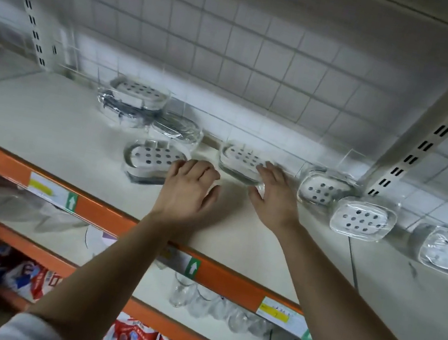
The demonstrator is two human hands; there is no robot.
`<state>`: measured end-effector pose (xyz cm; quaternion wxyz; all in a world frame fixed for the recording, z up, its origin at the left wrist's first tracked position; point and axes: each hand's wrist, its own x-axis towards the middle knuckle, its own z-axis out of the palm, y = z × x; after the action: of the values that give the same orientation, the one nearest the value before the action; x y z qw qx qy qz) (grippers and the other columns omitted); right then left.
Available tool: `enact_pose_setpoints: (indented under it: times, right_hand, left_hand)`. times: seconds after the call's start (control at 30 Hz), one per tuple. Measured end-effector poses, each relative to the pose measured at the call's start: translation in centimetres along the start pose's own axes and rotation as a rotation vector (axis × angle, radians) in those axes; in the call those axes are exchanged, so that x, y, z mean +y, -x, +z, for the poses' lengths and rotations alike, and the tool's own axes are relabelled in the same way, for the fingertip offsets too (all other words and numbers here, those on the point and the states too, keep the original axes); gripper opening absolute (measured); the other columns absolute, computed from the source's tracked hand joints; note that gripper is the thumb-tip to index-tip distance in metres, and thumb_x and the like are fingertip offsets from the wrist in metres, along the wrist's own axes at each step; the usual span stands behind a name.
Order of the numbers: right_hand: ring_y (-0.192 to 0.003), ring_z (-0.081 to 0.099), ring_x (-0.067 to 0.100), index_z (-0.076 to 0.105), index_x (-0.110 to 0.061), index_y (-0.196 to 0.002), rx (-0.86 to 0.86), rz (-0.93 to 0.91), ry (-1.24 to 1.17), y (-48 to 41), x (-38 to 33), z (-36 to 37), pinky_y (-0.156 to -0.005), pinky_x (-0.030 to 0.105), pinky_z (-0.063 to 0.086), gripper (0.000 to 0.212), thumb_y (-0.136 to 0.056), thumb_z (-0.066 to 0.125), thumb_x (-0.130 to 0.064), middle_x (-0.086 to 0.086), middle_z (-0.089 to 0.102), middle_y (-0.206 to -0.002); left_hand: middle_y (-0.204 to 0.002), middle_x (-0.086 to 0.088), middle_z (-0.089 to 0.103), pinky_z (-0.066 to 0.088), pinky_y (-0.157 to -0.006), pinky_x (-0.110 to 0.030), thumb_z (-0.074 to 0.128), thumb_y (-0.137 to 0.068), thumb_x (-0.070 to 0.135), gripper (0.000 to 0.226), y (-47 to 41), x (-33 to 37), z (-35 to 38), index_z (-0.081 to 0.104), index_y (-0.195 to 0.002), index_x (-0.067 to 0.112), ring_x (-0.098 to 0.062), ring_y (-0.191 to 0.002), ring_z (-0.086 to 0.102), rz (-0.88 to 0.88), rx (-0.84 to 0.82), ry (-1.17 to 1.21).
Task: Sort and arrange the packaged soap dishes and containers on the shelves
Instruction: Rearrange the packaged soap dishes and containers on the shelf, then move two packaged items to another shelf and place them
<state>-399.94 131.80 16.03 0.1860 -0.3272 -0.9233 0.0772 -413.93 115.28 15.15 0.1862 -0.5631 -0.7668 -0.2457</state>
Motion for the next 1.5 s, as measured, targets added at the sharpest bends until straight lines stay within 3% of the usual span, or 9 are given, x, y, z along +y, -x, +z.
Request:
enact_pose_setpoints:
  times: [0.2, 0.4, 0.73, 0.87, 1.0, 1.1, 1.2, 1.4, 1.5]
  right_hand:
    - [-0.148, 0.014, 0.023, 0.025, -0.02, -0.153, -0.128, 0.027, 0.113, -3.4, 0.2, 1.0, -0.117, 0.036, 0.019, 0.059, -0.1, 0.044, -0.037, 0.002, 0.018, -0.162]
    - [-0.123, 0.041, 0.026, 0.054, -0.02, -0.127, 0.009, -0.011, 0.19, -3.6, -0.5, 0.5, -0.095, 0.036, 0.032, 0.042, -0.091, 0.057, -0.042, 0.003, 0.057, -0.128]
    - [-0.1, 0.062, 0.036, 0.054, -0.02, -0.128, 0.114, -0.082, -0.077, -0.3, -1.1, -1.3, -0.082, 0.039, 0.047, 0.032, -0.097, 0.05, -0.018, 0.011, 0.064, -0.115]
    - [-0.091, 0.061, 0.033, 0.057, -0.018, -0.126, 0.148, -0.079, -0.188, 0.2, -0.4, -2.2, -0.073, 0.028, 0.035, 0.03, -0.098, 0.048, -0.009, 0.012, 0.066, -0.106]
    - [-0.09, 0.06, 0.029, 0.061, -0.017, -0.12, 0.146, -0.089, -0.233, 0.6, 0.0, -3.0, -0.082, 0.037, 0.047, 0.026, -0.1, 0.046, -0.01, 0.008, 0.066, -0.105]
    - [-0.083, 0.057, 0.018, 0.062, -0.023, -0.113, 0.137, -0.036, -0.28, 0.4, 0.0, -3.2, -0.08, 0.037, 0.049, 0.017, -0.098, 0.054, -0.025, 0.001, 0.067, -0.105]
    - [-0.093, 0.056, 0.016, 0.055, -0.03, -0.112, 0.069, 0.065, -0.275, 0.6, -0.2, -3.4, -0.081, 0.034, 0.047, 0.04, -0.081, 0.071, -0.049, -0.006, 0.063, -0.109]
    - [-0.088, 0.062, 0.013, 0.062, -0.022, -0.099, 0.253, 0.249, -0.453, 1.6, -1.2, -1.9, -0.083, 0.031, 0.048, 0.027, -0.082, 0.072, -0.04, 0.002, 0.064, -0.106]
    - [-0.101, 0.06, 0.025, 0.066, -0.013, -0.101, 0.224, 0.289, -0.288, 3.2, -0.7, -0.3, -0.084, 0.031, 0.045, 0.023, -0.089, 0.064, -0.033, 0.006, 0.059, -0.114]
  left_hand:
    - [-0.103, -0.004, 0.066, 0.038, -0.087, -0.041, 0.042, -0.09, 0.036, 0.035, -0.2, -0.2, 0.1, 0.069, -0.099, 0.015, -0.027, -0.096, 0.062, 0.016, -0.019, -0.009]
    - [-0.104, -0.004, 0.065, 0.039, -0.085, -0.041, 0.04, -0.09, 0.036, 0.036, -0.3, -0.6, 0.2, 0.068, -0.098, 0.015, -0.027, -0.096, 0.06, -0.026, -0.013, 0.035]
    - [-0.104, -0.003, 0.063, 0.039, -0.083, -0.04, 0.041, -0.092, 0.033, 0.032, -0.1, -0.6, 0.5, 0.066, -0.099, 0.015, -0.024, -0.096, 0.059, -0.027, 0.038, 0.1]
    - [-0.101, -0.002, 0.063, 0.04, -0.082, -0.041, 0.041, -0.091, 0.034, 0.032, 0.0, -0.5, 0.7, 0.066, -0.098, 0.014, -0.024, -0.093, 0.06, -0.013, 0.05, 0.105]
    - [-0.101, -0.003, 0.063, 0.04, -0.083, -0.041, 0.042, -0.09, 0.033, 0.031, 0.0, -0.5, 0.7, 0.066, -0.097, 0.015, -0.025, -0.093, 0.06, -0.01, 0.039, 0.098]
    - [-0.101, -0.003, 0.063, 0.04, -0.083, -0.041, 0.041, -0.09, 0.033, 0.032, 0.1, -0.5, 0.6, 0.066, -0.098, 0.014, -0.025, -0.093, 0.06, -0.015, 0.045, 0.096]
    - [-0.1, -0.003, 0.063, 0.04, -0.083, -0.041, 0.041, -0.09, 0.033, 0.032, 0.0, -0.4, 0.5, 0.066, -0.097, 0.014, -0.025, -0.092, 0.06, -0.005, 0.056, 0.096]
    - [-0.1, -0.004, 0.063, 0.041, -0.084, -0.042, 0.064, -0.087, 0.02, 0.011, -0.1, -0.5, 0.9, 0.066, -0.096, 0.013, -0.026, -0.093, 0.061, -0.007, 0.07, 0.079]
    - [-0.099, -0.005, 0.064, 0.042, -0.085, -0.042, 0.06, -0.089, 0.022, 0.013, 0.0, -0.3, 0.6, 0.067, -0.096, 0.013, -0.026, -0.094, 0.061, -0.009, 0.057, 0.083]
